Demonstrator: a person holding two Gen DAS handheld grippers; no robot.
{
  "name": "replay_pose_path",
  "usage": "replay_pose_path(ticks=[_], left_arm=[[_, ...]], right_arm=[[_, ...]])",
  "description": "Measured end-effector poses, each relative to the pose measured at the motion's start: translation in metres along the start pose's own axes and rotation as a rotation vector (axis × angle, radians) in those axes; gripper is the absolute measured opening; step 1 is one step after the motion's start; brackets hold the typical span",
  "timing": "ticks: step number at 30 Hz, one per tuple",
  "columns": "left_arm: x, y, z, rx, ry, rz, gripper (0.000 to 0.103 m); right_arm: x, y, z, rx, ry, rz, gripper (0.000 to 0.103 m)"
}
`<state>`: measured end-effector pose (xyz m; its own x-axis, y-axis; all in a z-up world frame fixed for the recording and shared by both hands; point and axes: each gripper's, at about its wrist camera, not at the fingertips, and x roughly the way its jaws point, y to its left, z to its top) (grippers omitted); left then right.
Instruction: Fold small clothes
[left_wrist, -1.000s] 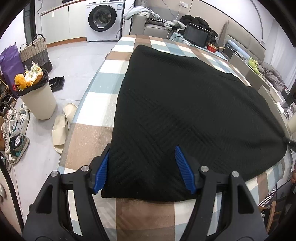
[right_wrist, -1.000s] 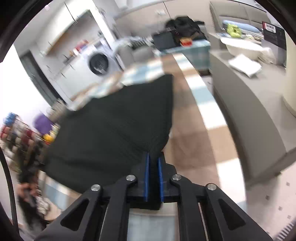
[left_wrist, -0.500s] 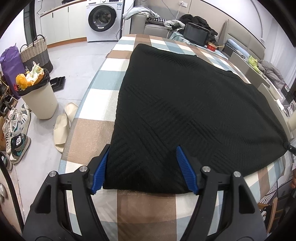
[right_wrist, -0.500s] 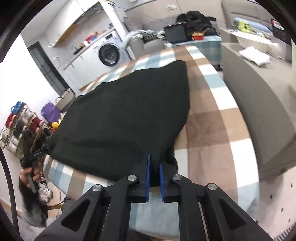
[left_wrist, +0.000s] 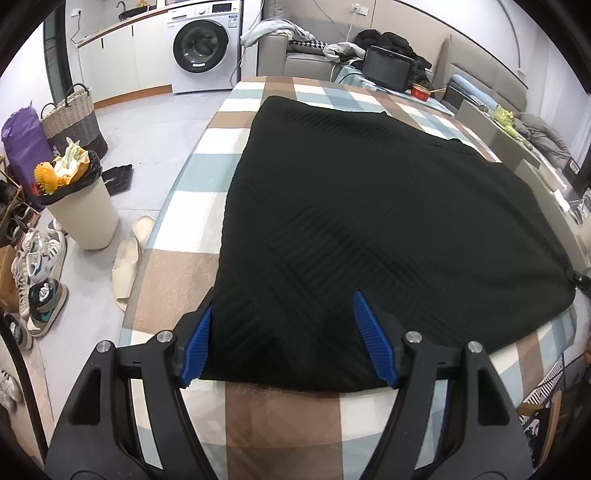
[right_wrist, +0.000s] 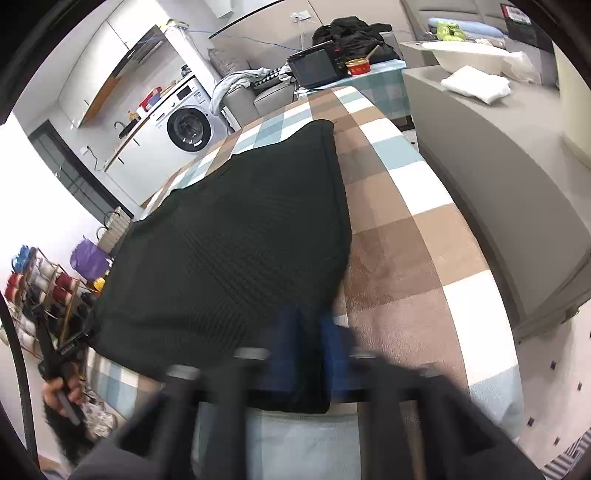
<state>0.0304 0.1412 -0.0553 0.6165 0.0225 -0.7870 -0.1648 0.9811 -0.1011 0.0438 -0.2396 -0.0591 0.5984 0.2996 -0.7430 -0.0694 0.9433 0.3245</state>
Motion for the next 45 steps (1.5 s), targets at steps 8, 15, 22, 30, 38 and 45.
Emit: replay_pose_path(ticks=[8, 15, 22, 30, 38, 45], left_arm=[[0.007, 0.013, -0.006, -0.056, 0.018, -0.011, 0.071], [0.018, -0.002, 0.0, -0.027, -0.021, -0.011, 0.059], [0.002, -0.008, 0.007, -0.008, -0.102, -0.062, 0.016], [-0.042, -0.047, 0.05, 0.048, -0.196, -0.165, 0.015], [-0.05, -0.186, 0.074, 0.288, -0.232, -0.347, 0.012], [-0.004, -0.274, 0.029, 0.368, -0.021, -0.559, 0.042]], right_arm=[[-0.039, 0.023, 0.004, -0.071, -0.137, -0.066, 0.059], [-0.03, 0.068, 0.009, -0.152, -0.156, 0.002, 0.071], [0.004, 0.095, 0.004, -0.196, -0.094, 0.046, 0.071], [0.014, 0.09, -0.003, -0.175, -0.074, 0.051, 0.071], [0.004, 0.073, 0.0, -0.14, -0.089, 0.033, 0.071], [0.001, 0.048, 0.004, -0.073, -0.077, -0.014, 0.071]])
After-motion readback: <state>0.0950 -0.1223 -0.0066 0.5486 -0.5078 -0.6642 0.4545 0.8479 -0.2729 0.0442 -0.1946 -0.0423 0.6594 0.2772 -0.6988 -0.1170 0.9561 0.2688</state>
